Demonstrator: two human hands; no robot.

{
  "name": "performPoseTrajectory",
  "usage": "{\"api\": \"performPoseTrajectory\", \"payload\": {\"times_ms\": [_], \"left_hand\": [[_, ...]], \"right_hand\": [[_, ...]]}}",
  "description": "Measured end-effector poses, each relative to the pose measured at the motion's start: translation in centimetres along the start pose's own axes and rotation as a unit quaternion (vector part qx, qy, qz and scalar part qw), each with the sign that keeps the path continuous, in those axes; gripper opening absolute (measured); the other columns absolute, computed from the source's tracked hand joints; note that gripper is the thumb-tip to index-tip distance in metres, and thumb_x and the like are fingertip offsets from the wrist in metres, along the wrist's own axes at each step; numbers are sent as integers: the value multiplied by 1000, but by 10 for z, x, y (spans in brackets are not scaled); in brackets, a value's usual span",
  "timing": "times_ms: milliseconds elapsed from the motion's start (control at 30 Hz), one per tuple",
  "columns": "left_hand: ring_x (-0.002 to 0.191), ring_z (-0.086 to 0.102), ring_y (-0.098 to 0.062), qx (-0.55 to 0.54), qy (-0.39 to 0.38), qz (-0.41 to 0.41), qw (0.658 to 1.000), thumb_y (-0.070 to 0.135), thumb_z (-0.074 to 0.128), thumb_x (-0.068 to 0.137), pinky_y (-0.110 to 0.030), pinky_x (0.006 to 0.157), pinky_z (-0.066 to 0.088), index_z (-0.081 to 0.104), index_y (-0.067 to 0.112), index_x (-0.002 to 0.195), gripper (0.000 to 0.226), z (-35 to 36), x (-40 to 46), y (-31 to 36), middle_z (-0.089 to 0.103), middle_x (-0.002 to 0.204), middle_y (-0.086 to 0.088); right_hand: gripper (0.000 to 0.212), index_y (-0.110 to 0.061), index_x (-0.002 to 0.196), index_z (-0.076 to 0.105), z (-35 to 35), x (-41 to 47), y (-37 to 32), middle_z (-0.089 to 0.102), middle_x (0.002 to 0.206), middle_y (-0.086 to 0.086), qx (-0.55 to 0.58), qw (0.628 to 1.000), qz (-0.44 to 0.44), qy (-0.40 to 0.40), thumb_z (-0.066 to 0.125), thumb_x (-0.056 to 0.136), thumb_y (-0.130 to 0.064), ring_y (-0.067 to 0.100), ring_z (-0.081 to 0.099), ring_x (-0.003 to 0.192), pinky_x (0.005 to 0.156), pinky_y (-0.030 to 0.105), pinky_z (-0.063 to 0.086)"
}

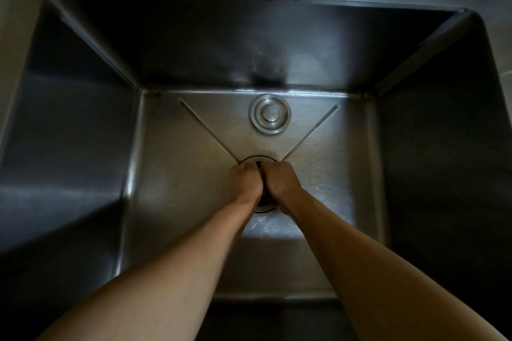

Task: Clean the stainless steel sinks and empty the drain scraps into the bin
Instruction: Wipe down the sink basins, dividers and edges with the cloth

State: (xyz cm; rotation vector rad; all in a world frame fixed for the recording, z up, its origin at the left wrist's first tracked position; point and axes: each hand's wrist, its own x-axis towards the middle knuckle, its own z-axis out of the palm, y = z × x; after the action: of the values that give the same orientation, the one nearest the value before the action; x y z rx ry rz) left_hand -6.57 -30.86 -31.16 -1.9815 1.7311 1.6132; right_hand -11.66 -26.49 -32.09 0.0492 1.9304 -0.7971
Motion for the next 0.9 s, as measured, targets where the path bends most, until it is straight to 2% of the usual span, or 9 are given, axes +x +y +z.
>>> {"api": "performPoseTrajectory", "payload": {"times_ms": [100, 200, 267, 433, 533, 667, 767, 833, 900], "left_hand": [[105, 60, -34, -5, 6, 8, 1000, 11, 40, 98, -40, 91, 46, 65, -8, 106, 33, 0, 0, 0, 64, 112, -27], [103, 60, -35, -14, 1, 9, 1000, 11, 40, 97, -41, 91, 47, 66, -8, 104, 33, 0, -2, -2, 64, 111, -27], [104, 60, -34, -16, -3, 9, 1000, 12, 39, 96, -42, 92, 47, 66, -5, 105, 33, -2, -3, 0, 64, 112, -26], [113, 55, -36, 19, -54, 25, 998, 17, 35, 99, -43, 98, 42, 61, 1, 114, 35, -11, -6, 7, 58, 124, -24], [113, 56, -39, 31, -91, -3, 995, 26, 36, 100, -45, 96, 46, 54, 4, 121, 36, -16, -10, 11, 56, 126, -24], [108, 58, -36, 2, -102, -29, 994, 27, 43, 98, -46, 92, 50, 53, 8, 119, 30, -23, -18, 16, 59, 122, -19], [97, 61, -32, -93, -120, -50, 987, 15, 46, 98, -44, 83, 53, 55, 11, 108, 14, -35, -32, 19, 62, 110, -20], [78, 60, -27, -137, -163, -80, 974, 11, 46, 96, -40, 73, 52, 55, 14, 92, 10, -42, -45, 22, 62, 90, -14], [72, 57, -23, -132, -205, -82, 966, 10, 45, 96, -35, 72, 50, 58, 16, 78, 23, -49, -57, 24, 59, 79, -8]], "right_hand": [[32, -4, 97, 66, 3, 5, 3, 67, 99, 17, -36, 999, -4, 17, 41, 91, -23, 24, 63, 81, 70, 36, 53], [33, -1, 97, 67, 1, 1, 3, 68, 96, 20, -4, 1000, -2, 21, 45, 86, -24, 32, 65, 89, 84, 47, 54], [33, -1, 104, 64, -2, -4, 1, 67, 104, 19, -13, 1000, -17, 6, 45, 91, -25, 34, 64, 98, 89, 45, 52], [25, -7, 100, 58, -14, -16, -5, 63, 104, 19, -12, 996, -87, 5, 38, 100, -23, 30, 60, 96, 84, 37, 49], [20, -13, 113, 49, -21, -25, -5, 57, 105, 10, -15, 997, -77, 2, 38, 101, -24, 22, 56, 95, 82, 33, 48], [26, -17, 119, 45, -28, -36, -2, 57, 115, 8, 36, 997, -52, 50, 54, 95, -24, 22, 58, 100, 84, 32, 52], [39, -23, 126, 45, -33, -52, -3, 56, 120, 8, 67, 997, -44, -7, 59, 90, -14, 23, 56, 102, 72, 32, 52], [60, -25, 138, 39, -37, -63, -3, 54, 121, 9, 99, 993, -44, -54, 57, 87, 2, 26, 55, 107, 82, 38, 53], [60, -20, 134, 43, -43, -70, 1, 55, 112, 8, 97, 993, -62, -17, 54, 84, 11, 26, 56, 105, 91, 43, 52]]}}
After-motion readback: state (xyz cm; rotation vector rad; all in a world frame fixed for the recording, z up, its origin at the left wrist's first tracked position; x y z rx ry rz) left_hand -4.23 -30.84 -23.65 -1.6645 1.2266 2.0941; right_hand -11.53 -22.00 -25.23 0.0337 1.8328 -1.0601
